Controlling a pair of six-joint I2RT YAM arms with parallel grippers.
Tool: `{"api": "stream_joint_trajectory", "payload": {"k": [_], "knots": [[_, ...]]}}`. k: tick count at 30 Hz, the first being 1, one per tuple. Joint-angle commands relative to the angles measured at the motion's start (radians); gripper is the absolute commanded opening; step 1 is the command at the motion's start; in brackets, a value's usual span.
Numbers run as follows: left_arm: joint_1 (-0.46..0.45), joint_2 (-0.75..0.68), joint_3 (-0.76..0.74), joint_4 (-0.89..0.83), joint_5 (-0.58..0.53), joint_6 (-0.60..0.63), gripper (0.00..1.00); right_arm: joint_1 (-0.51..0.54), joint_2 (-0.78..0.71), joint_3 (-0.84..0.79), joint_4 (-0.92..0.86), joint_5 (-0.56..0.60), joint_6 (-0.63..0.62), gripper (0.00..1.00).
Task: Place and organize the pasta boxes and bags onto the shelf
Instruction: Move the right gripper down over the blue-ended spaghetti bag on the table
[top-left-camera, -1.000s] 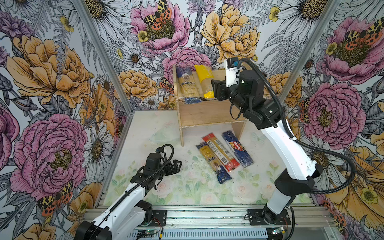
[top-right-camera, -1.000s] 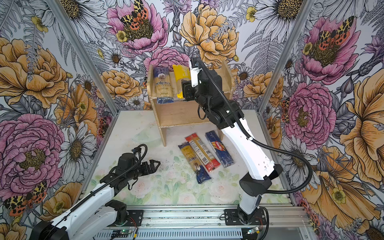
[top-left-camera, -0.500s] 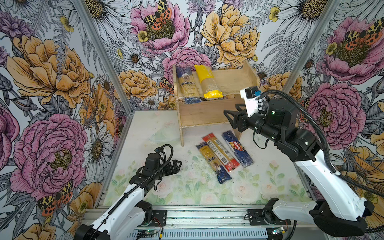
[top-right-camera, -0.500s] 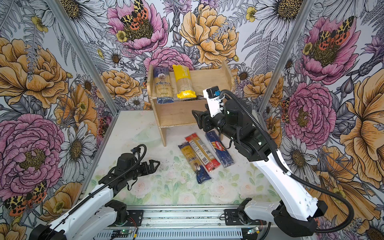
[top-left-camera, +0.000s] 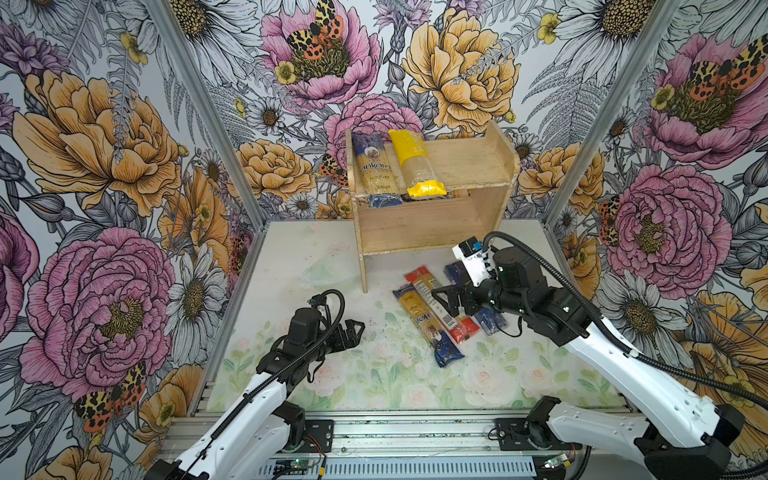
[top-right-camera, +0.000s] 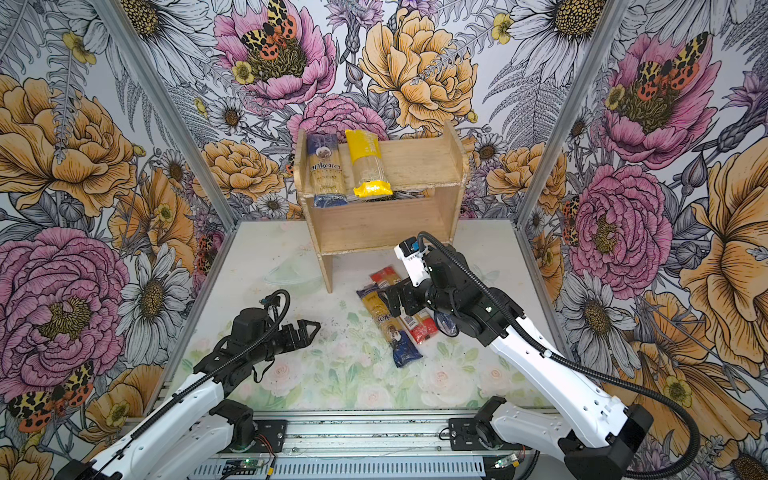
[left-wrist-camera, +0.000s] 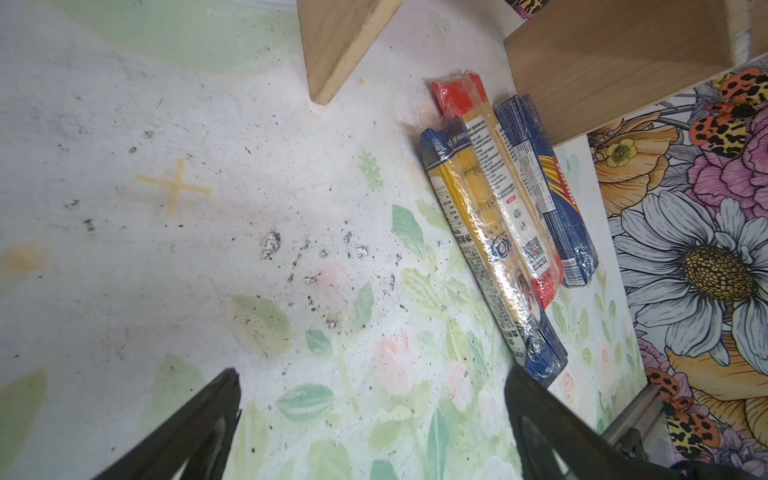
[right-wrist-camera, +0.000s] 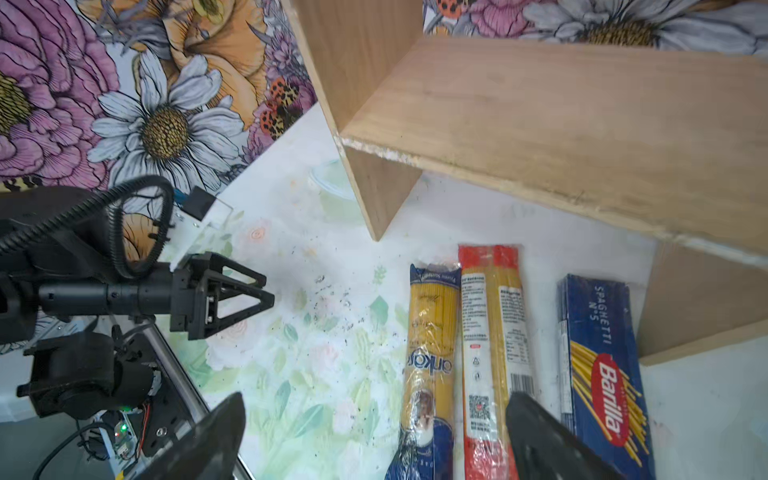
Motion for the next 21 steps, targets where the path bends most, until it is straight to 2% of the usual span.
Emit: {"api": "stream_joint_trajectory", "payload": {"k": [1,12,21], "knots": [[-0.009,-0.011,0.018,-0.012,-0.029,-0.015,0.99,0.002,-0.013,-0.079,0.032,0.0,0.055,0.96],[-0.018,0.021,0.024,-0.01,-0.049,-0.016,0.99,0.019,0.017,-0.319,0.1,0.003,0.131,0.98],[-0.024,0.052,0.019,0.012,-0.058,-0.02,0.99,0.052,0.141,-0.374,0.155,0.026,0.135,0.98]]}}
